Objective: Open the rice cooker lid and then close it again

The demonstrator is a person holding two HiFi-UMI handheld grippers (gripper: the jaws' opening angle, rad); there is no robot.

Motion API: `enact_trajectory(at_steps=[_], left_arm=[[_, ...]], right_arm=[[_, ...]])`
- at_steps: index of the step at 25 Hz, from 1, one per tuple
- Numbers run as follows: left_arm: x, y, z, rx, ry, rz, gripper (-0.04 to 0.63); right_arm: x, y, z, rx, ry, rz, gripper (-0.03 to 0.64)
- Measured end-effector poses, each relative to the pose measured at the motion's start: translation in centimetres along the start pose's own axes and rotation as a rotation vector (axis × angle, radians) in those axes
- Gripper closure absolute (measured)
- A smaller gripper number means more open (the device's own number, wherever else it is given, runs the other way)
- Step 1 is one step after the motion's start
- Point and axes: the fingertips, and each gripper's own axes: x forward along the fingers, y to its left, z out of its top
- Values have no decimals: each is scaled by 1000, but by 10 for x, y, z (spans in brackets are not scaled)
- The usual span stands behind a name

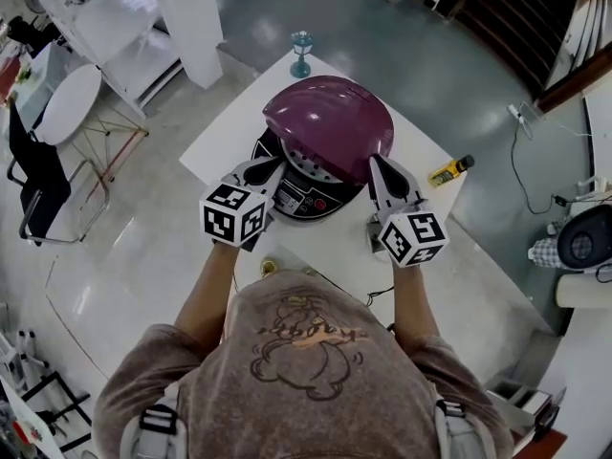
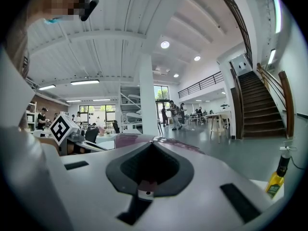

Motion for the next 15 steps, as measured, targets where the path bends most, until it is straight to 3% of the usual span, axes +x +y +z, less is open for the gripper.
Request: enact_trajectory(at_steps=[15], left_arm=[[6,-25,21,3,-45,-112,575]], right_arm=[[5,-24,44,-54,-55,-29,614]])
